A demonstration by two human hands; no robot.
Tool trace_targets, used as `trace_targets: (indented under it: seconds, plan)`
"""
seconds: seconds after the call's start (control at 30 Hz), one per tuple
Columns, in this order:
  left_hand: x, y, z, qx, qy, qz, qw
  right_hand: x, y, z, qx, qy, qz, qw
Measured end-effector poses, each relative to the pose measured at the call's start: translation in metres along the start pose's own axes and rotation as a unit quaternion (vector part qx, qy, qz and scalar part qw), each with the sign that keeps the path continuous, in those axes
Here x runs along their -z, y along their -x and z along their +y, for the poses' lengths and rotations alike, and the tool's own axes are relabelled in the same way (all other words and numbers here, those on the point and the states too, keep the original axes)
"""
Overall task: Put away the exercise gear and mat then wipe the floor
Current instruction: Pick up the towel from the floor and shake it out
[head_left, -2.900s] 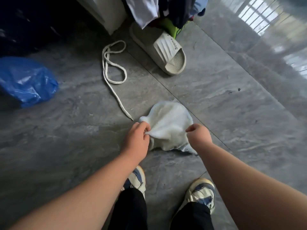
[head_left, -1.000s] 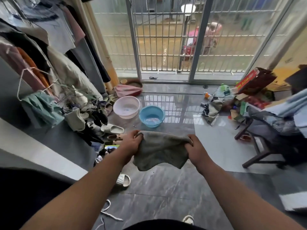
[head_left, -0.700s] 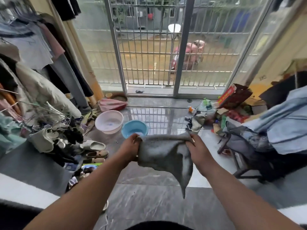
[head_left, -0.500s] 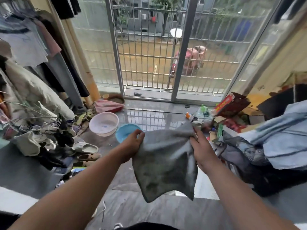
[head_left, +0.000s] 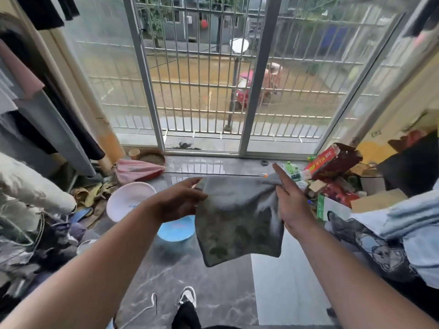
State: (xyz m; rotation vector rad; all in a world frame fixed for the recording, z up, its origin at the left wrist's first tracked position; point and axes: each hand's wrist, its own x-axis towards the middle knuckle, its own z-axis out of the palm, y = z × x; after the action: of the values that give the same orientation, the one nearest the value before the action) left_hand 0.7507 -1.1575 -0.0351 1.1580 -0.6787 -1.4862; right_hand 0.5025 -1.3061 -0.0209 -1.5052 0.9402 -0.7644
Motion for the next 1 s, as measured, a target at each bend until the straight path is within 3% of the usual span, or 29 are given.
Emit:
trace_targets:
  seconds: [0.1, 0.2, 0.3, 0.43, 0.53, 0.67, 0.87, 1.0]
  plan:
    - [0.049, -0.051, 0.046, -0.01, -0.01, 0.029, 0.999, -0.03, -0.064, -0.02, 0.006, 0.012, 0.029, 1.0]
    - [0.087, -0.099, 0.088, -0.016, -0.102, 0.078, 0.992, -0.057, -0.129, -0.033, 0.022, 0.066, 0.052, 0.996]
    - [0.112, -0.146, 0.128, -0.068, -0.214, 0.165, 0.96, -0.069, -0.189, -0.042, 0.028, 0.118, 0.038, 0.992]
    - [0.134, -0.201, 0.17, -0.077, -0.23, 0.217, 0.945, -0.076, -0.261, -0.061, 0.056, 0.093, 0.006, 0.994]
    - [0.144, -0.247, 0.199, -0.137, -0.291, 0.274, 0.907, -0.075, -0.321, -0.068, 0.077, 0.094, 0.006, 0.993]
    - [0.156, -0.317, 0.23, -0.164, -0.221, 0.311, 0.91, -0.068, -0.406, -0.067, 0.1, 0.12, -0.016, 0.988]
    - [0.176, -0.426, 0.283, -0.219, -0.156, 0.261, 0.927, -0.047, -0.549, -0.067, 0.161, 0.136, -0.063, 0.976]
    - [0.198, -0.487, 0.312, -0.143, -0.175, 0.331, 0.916, -0.038, -0.639, -0.078, 0.166, 0.142, -0.081, 0.972]
